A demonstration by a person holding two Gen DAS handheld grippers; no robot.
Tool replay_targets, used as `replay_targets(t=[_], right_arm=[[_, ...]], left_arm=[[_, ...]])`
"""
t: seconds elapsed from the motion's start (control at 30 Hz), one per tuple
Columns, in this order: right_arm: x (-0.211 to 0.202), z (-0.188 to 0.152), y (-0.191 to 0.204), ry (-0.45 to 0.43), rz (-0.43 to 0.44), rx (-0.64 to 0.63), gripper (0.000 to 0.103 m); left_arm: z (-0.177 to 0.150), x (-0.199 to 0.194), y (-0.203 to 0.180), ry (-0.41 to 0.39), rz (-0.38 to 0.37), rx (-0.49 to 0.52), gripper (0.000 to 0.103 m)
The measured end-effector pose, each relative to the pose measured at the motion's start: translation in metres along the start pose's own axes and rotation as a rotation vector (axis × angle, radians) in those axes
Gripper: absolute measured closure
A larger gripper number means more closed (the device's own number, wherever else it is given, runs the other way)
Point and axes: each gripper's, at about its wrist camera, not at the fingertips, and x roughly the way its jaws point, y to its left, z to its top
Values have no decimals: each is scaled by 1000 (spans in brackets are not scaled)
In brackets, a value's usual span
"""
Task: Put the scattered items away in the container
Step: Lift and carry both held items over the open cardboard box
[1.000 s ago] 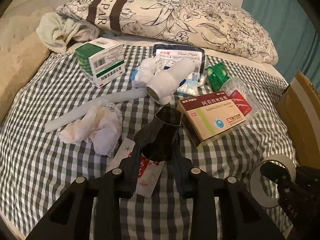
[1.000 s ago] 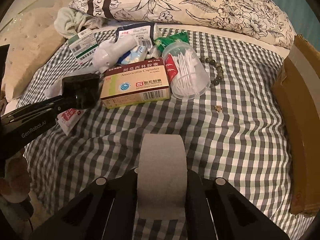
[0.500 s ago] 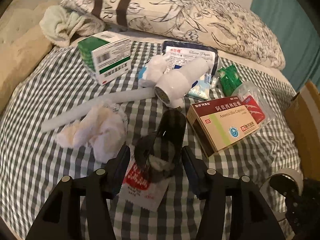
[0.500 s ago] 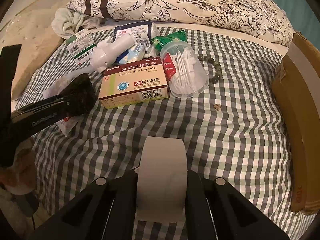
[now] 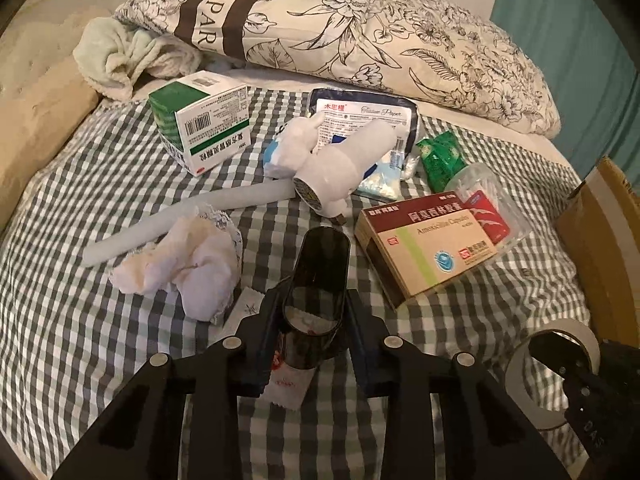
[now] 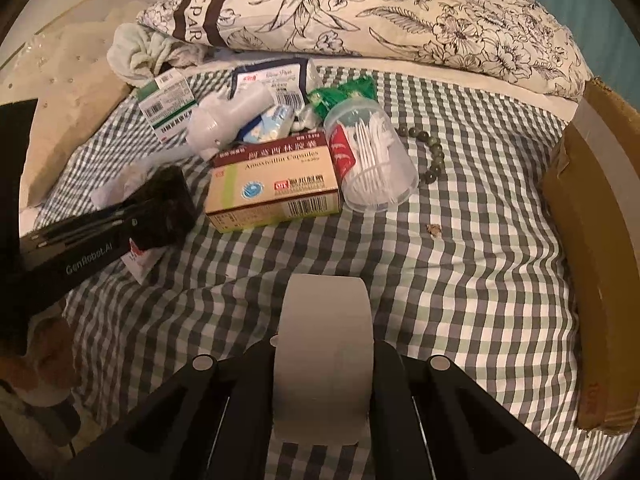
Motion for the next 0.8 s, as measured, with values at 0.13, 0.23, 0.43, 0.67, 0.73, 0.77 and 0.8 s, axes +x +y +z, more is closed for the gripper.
replay_targets(t=[0.13, 0.23, 0.43, 0.67, 0.73, 0.77, 0.8], right_arm=[[-9, 2, 5, -19, 10, -13, 100], [-15, 2, 8, -33, 13, -18, 100], [-33, 3, 12, -68, 17, -18, 100], [-57, 5, 17, -118, 16, -27, 100], [-65, 6, 18, -132, 16, -29, 100], [-69, 7, 18, -141, 16, -30, 100], [-73, 7, 18, -151, 16, -31, 100]], left_arm=[[-1, -9, 0, -5, -3, -9, 72], [-3, -20, -2, -20, -5, -8, 72], [-3, -45, -6, -56, -15, -2, 72], [-2, -73, -15, -95, -6, 20, 72], [-2, -81, -17, -109, -6, 24, 72], [-2, -85, -18, -116, -6, 25, 72], [-2, -89, -19, -121, -5, 26, 72]])
